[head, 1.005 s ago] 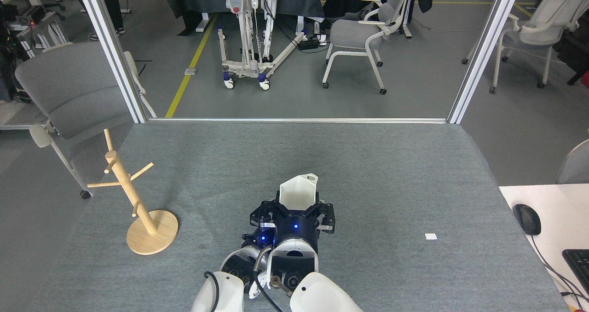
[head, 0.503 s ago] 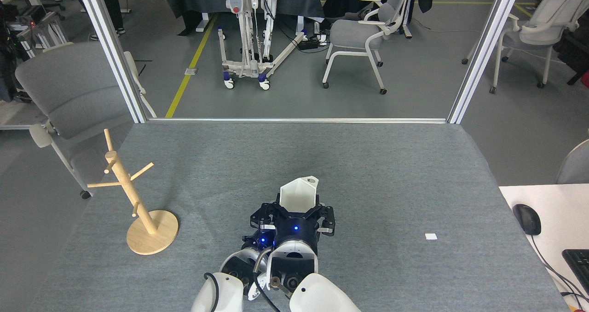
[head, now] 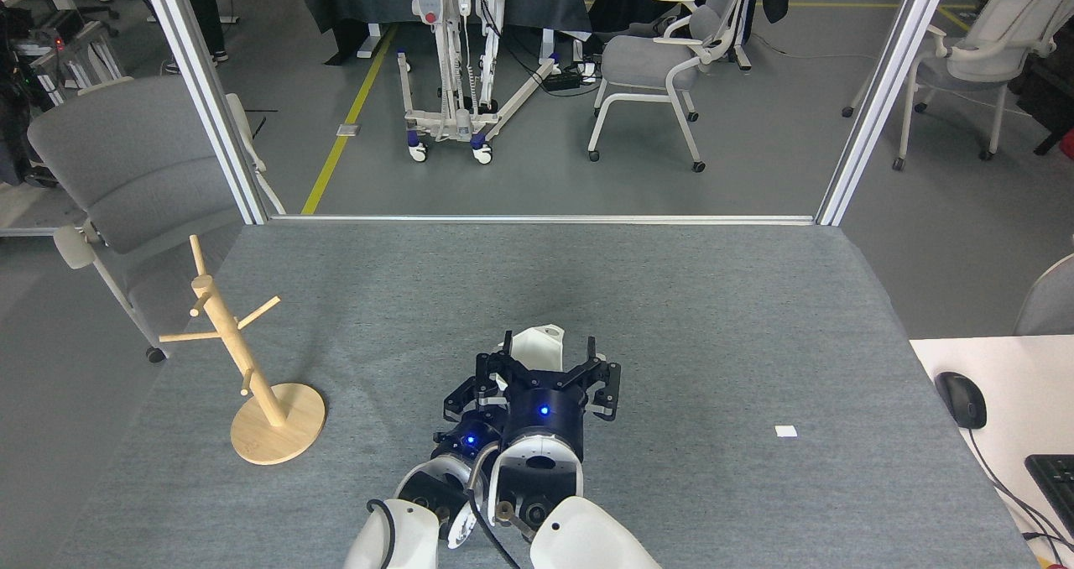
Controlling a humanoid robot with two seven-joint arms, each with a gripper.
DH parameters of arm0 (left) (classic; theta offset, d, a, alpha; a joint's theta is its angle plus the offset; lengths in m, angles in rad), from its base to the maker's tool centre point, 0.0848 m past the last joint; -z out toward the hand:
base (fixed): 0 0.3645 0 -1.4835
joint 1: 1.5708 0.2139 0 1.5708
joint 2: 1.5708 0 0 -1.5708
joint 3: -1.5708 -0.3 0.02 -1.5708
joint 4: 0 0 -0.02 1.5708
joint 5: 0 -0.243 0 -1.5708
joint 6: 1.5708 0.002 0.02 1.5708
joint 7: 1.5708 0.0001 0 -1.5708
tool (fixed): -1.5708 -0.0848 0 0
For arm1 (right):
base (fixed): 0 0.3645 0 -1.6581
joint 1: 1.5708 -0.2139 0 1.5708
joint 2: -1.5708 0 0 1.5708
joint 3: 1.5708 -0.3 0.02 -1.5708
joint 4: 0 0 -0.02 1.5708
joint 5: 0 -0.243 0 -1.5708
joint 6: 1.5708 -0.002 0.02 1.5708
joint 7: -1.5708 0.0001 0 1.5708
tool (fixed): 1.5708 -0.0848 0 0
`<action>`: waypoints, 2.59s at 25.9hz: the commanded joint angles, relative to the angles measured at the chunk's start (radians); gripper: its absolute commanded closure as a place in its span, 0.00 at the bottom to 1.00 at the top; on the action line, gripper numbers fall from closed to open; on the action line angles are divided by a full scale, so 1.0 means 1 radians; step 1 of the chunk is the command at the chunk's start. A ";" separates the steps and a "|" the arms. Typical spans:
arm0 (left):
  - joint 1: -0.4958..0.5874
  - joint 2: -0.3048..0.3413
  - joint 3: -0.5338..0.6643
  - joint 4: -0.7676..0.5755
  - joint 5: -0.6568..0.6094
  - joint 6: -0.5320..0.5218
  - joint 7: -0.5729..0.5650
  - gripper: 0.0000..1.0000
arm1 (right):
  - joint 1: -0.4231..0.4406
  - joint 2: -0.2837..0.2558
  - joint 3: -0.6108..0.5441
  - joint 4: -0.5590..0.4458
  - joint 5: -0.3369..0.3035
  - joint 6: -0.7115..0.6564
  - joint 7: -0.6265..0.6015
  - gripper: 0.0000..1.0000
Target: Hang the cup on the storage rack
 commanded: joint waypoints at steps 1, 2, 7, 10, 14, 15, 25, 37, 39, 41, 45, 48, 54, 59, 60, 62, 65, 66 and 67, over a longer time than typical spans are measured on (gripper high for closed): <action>0.001 0.001 -0.001 0.005 -0.002 -0.007 0.003 1.00 | 0.000 0.001 0.000 -0.001 0.000 -0.008 -0.029 0.01; 0.003 0.001 -0.001 0.009 -0.002 -0.008 0.003 1.00 | 0.000 0.002 0.000 -0.001 0.000 -0.007 -0.034 0.01; 0.077 0.030 -0.004 -0.037 -0.006 -0.017 0.003 1.00 | 0.003 -0.002 -0.094 -0.019 0.000 -0.013 -0.261 0.02; 0.161 0.134 -0.003 -0.164 -0.006 -0.025 0.003 1.00 | 0.010 -0.062 -0.226 -0.021 -0.003 -0.108 -0.426 0.02; 0.288 0.236 0.011 -0.308 -0.006 -0.013 0.003 1.00 | 0.109 -0.162 -0.514 -0.019 -0.006 -0.418 -0.538 0.02; 0.322 0.269 0.034 -0.333 -0.005 -0.011 0.005 1.00 | 0.136 -0.166 -0.597 -0.016 -0.006 -0.516 -0.540 0.02; 0.511 0.366 0.347 -0.428 -0.005 -0.025 0.003 1.00 | 0.369 -0.162 -0.965 -0.031 0.095 -0.975 -0.609 0.01; 0.429 0.409 0.697 -0.423 -0.022 0.013 -0.097 1.00 | 0.449 -0.173 -0.965 -0.108 0.103 -0.989 -0.626 0.01; 0.368 0.411 0.709 -0.397 -0.055 0.030 -0.133 1.00 | 0.448 -0.186 -0.965 -0.108 0.101 -0.987 -0.626 0.01; 0.316 0.411 0.710 -0.374 -0.109 0.035 -0.143 1.00 | 0.442 -0.192 -0.965 -0.107 0.100 -0.987 -0.623 0.01; 0.215 0.400 0.710 -0.354 -0.212 0.041 -0.161 1.00 | 0.437 -0.196 -0.965 -0.107 0.101 -0.987 -0.617 0.01; 0.193 0.392 0.710 -0.354 -0.256 0.041 -0.183 1.00 | 0.440 -0.194 -0.965 -0.100 0.101 -0.987 -0.617 0.01; 0.195 0.352 0.706 -0.361 -0.318 0.039 -0.183 1.00 | 0.428 -0.211 -0.965 -0.099 0.100 -0.987 -0.617 0.01; 0.202 0.346 0.700 -0.364 -0.328 0.039 -0.181 1.00 | 0.412 -0.208 -0.964 -0.097 0.100 -0.986 -0.617 0.01; 0.202 0.343 0.700 -0.362 -0.330 0.038 -0.181 1.00 | 0.397 -0.209 -0.964 -0.094 0.100 -0.986 -0.617 0.01; 0.202 0.338 0.697 -0.362 -0.338 0.039 -0.179 1.00 | 0.380 -0.211 -0.962 -0.077 0.098 -0.986 -0.617 0.01; 0.202 0.320 0.683 -0.362 -0.359 0.038 -0.173 1.00 | 0.379 -0.211 -0.959 -0.068 0.100 -0.986 -0.617 0.01; 0.204 0.314 0.681 -0.364 -0.365 0.038 -0.173 1.00 | 0.379 -0.211 -0.956 -0.068 0.101 -0.986 -0.617 0.01; 0.204 0.312 0.680 -0.367 -0.370 0.038 -0.173 1.00 | 0.379 -0.209 -0.955 -0.067 0.103 -0.986 -0.615 0.01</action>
